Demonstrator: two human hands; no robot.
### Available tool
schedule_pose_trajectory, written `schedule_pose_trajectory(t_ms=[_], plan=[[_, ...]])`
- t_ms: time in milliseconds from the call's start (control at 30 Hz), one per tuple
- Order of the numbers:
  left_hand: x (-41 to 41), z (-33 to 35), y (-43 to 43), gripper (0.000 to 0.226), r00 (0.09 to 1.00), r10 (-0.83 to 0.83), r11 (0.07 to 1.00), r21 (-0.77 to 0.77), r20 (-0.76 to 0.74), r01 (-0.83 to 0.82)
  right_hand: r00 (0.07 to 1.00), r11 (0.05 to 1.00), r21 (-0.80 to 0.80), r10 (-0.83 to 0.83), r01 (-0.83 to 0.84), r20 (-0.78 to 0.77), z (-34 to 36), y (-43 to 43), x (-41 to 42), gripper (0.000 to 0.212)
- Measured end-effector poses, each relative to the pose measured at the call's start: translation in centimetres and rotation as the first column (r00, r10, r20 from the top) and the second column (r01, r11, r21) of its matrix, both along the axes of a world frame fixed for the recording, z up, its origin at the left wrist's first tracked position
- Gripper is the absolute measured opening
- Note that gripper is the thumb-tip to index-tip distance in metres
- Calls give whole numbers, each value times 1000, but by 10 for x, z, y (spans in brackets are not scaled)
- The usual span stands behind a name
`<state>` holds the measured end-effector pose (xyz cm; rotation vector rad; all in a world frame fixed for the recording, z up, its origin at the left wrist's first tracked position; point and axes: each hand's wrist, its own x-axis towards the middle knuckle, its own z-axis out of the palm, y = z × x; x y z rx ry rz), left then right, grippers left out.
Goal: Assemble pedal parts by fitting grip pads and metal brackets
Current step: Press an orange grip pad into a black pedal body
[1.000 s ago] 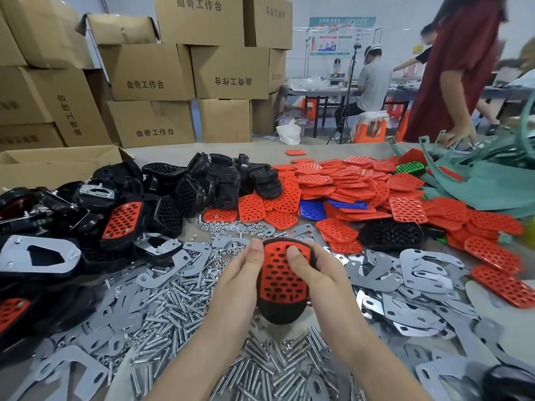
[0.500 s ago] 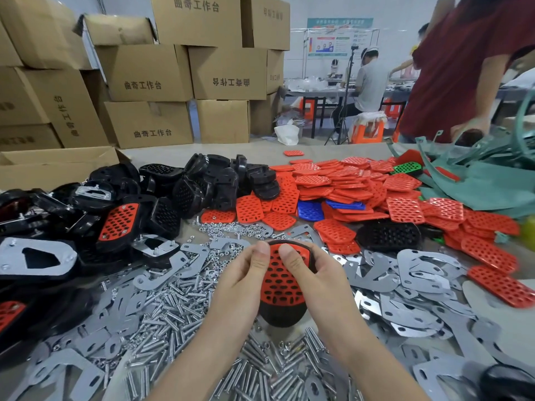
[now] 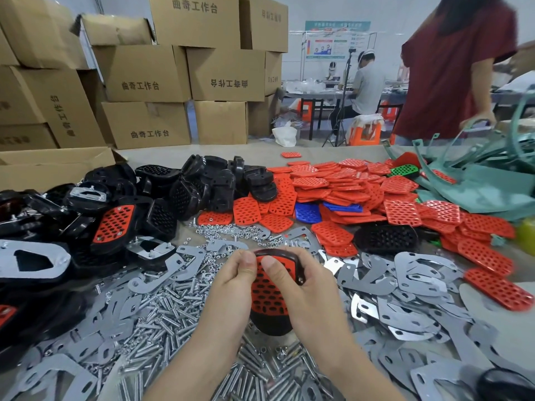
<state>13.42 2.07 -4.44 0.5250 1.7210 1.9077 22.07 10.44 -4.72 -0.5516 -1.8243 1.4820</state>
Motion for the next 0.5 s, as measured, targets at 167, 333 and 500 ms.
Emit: schedule_pose_trajectory(t_ms=[167, 333, 500], plan=[[4, 0, 3, 36, 991, 99, 995, 5, -85, -99, 1000, 1000, 6, -20, 20, -3, 0, -3, -3, 9], [9, 6, 5, 31, 987, 66, 998, 32, -144, -62, 999, 999, -41, -27, 26, -22, -1, -1, -3, 11], [4, 0, 0, 30, 891, -27, 998, -63, -453, -1, 999, 993, -116, -16, 10, -47, -1, 10, -2, 9]])
